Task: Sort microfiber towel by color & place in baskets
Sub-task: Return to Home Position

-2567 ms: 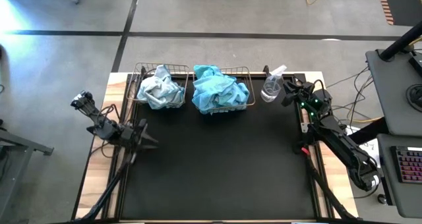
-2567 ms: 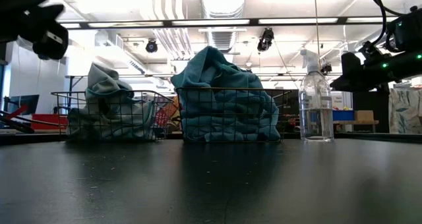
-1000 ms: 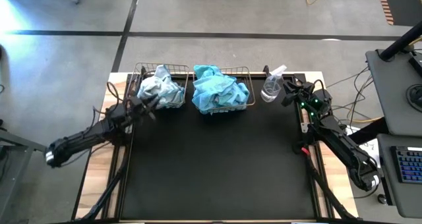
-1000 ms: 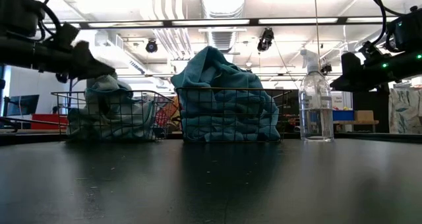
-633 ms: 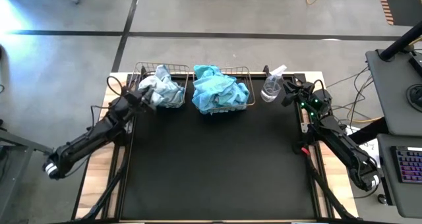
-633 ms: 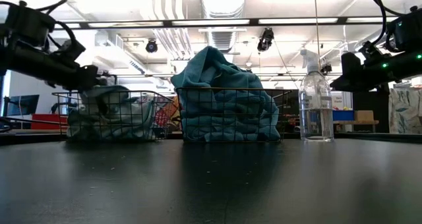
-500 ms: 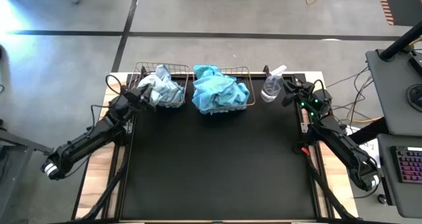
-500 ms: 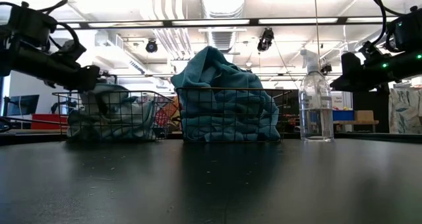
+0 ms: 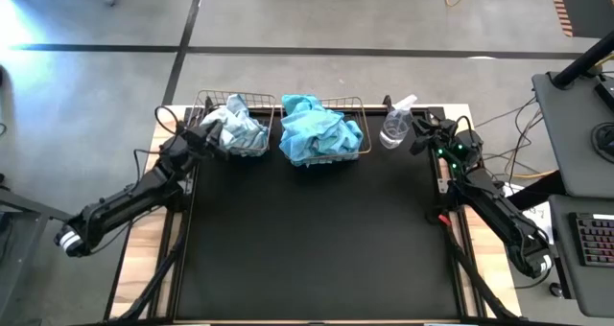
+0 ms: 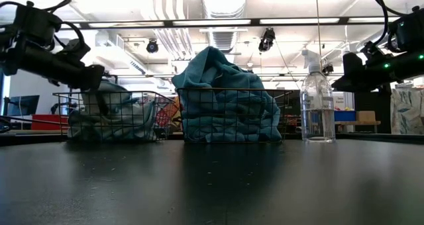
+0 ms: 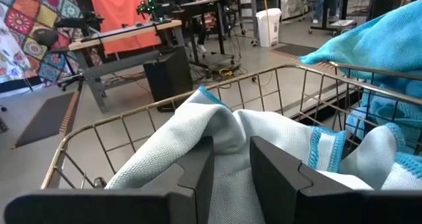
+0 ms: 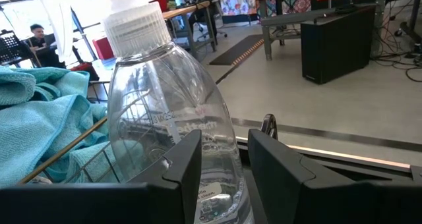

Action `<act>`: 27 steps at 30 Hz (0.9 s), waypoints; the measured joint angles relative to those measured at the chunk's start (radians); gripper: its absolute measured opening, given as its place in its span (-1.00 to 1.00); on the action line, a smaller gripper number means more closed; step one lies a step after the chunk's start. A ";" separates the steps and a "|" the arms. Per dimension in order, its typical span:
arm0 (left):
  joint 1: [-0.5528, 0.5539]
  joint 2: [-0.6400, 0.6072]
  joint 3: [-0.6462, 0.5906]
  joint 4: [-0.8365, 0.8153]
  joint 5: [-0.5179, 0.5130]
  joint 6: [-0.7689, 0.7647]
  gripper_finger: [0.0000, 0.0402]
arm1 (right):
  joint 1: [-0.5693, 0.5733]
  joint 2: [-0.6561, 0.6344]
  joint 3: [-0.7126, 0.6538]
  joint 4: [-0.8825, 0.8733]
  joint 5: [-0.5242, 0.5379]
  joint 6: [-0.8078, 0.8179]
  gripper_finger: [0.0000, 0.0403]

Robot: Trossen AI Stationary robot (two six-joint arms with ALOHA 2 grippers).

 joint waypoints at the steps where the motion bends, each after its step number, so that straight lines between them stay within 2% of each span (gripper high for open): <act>1: 0.000 0.004 0.003 0.002 0.000 0.000 -0.58 | 0.000 0.000 0.000 0.000 0.000 0.000 -0.41; 27: 0.000 0.012 0.007 0.006 0.003 -0.001 -0.58 | 0.000 0.000 0.000 0.000 0.000 0.000 -0.41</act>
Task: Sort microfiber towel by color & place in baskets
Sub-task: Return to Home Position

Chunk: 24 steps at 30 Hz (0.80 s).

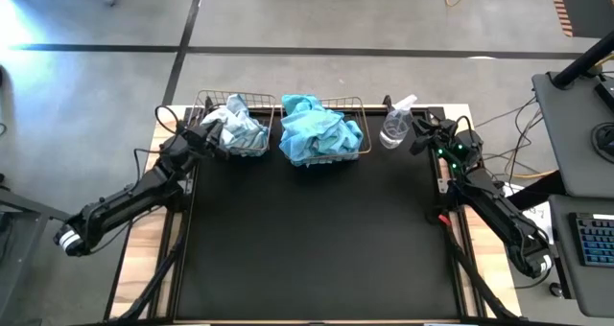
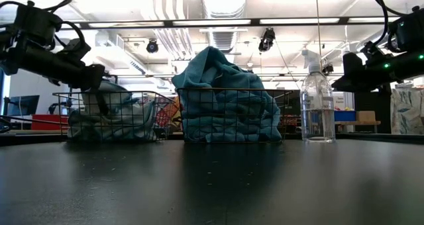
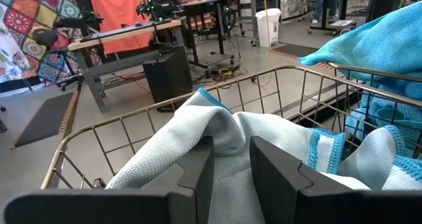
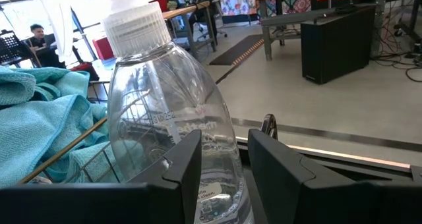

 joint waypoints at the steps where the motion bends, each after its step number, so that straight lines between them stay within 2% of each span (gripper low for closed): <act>1: 0.000 0.000 0.000 0.000 0.000 0.000 -0.58 | 0.000 0.000 0.000 0.000 0.000 0.000 -0.41; 24: -0.001 -0.354 -0.001 -0.003 0.000 0.000 -0.58 | 0.000 0.000 0.000 0.000 0.000 0.000 -0.41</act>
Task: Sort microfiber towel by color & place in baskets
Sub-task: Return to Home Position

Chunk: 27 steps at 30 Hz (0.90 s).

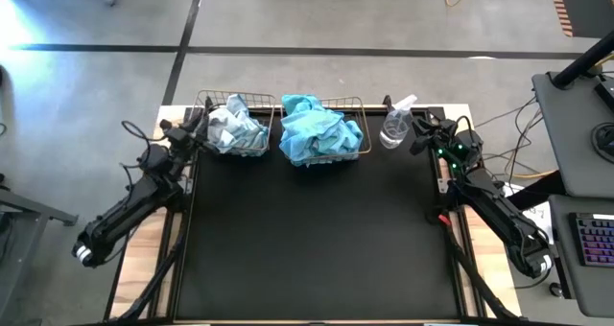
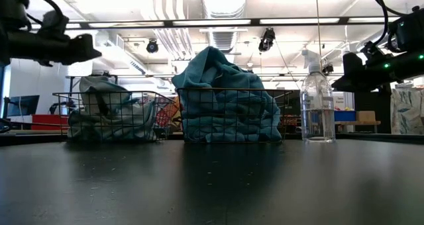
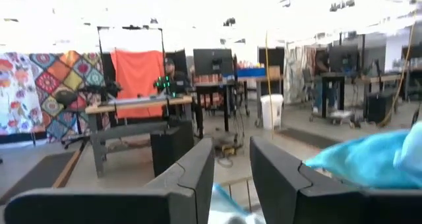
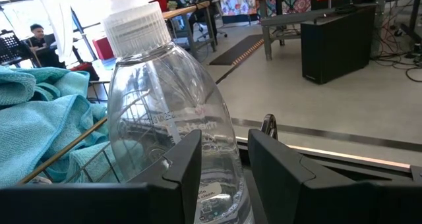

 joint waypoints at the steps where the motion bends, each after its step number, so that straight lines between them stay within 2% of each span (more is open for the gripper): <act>1: 0.000 -0.018 0.000 0.000 0.000 0.000 -0.58 | 0.000 0.000 0.000 0.000 0.000 0.000 -0.41; 4: 0.000 -0.061 0.000 0.003 0.000 0.000 -0.58 | 0.000 0.000 0.000 0.000 0.000 0.000 -0.41; 27: -0.029 -0.045 -0.006 0.024 0.000 0.000 -0.58 | 0.000 0.000 0.000 0.000 0.000 0.000 -0.41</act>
